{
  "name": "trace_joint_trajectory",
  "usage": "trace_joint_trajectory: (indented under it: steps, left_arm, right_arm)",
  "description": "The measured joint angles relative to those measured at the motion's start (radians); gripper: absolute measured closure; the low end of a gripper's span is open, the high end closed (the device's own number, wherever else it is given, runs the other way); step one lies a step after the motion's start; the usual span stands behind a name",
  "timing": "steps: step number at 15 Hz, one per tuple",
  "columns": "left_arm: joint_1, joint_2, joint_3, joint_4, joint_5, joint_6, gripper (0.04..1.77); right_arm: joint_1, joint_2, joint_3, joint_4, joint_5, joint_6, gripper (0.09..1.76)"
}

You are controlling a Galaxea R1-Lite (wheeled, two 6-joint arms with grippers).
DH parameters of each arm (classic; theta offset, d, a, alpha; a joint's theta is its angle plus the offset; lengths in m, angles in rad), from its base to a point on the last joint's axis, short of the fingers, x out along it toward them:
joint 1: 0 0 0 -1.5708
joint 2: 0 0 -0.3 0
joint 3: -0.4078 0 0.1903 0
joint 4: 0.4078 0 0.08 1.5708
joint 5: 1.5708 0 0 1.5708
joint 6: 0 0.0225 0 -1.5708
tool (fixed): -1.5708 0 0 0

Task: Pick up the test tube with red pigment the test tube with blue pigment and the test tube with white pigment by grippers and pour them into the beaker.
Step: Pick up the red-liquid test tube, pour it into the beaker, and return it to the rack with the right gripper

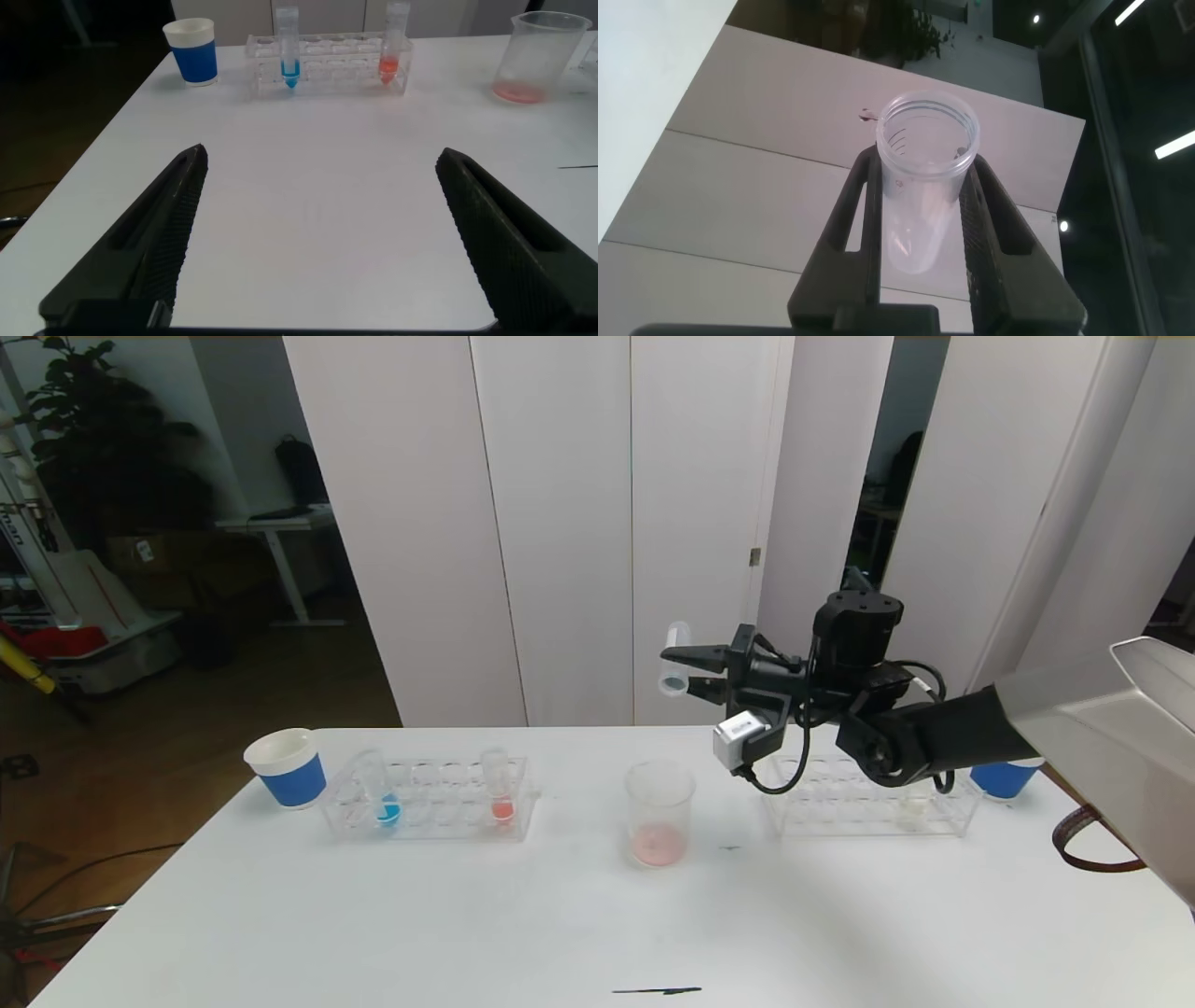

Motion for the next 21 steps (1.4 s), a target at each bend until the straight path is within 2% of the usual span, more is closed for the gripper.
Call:
trace_joint_trajectory:
  steps: [3,9,12,16,18,21]
  left_arm:
    - [0.0,0.0,0.0,0.0,0.0,0.0,0.06]
    - [0.0,0.0,0.0,0.0,0.0,0.0,0.06]
    - [0.0,0.0,0.0,0.0,0.0,0.0,0.06]
    - [0.0,0.0,0.0,0.0,0.0,0.0,0.06]
    - [0.0,0.0,0.0,0.0,0.0,0.0,0.06]
    - [0.0,0.0,0.0,0.0,0.0,0.0,0.06]
  right_arm:
    - [0.003,-0.03,0.002,0.0,-0.114,0.125,1.27]
    - [0.02,-0.129,0.002,0.009,-0.444,0.467,1.27]
    - [0.026,-0.163,0.034,-0.005,-0.584,0.702,1.27]
    - [0.029,-0.21,0.116,-0.022,-0.787,1.094,1.27]
    - [0.027,-0.236,0.158,-0.023,-0.835,1.275,1.27]
    - [0.015,-0.278,0.223,-0.026,-0.858,1.54,1.27]
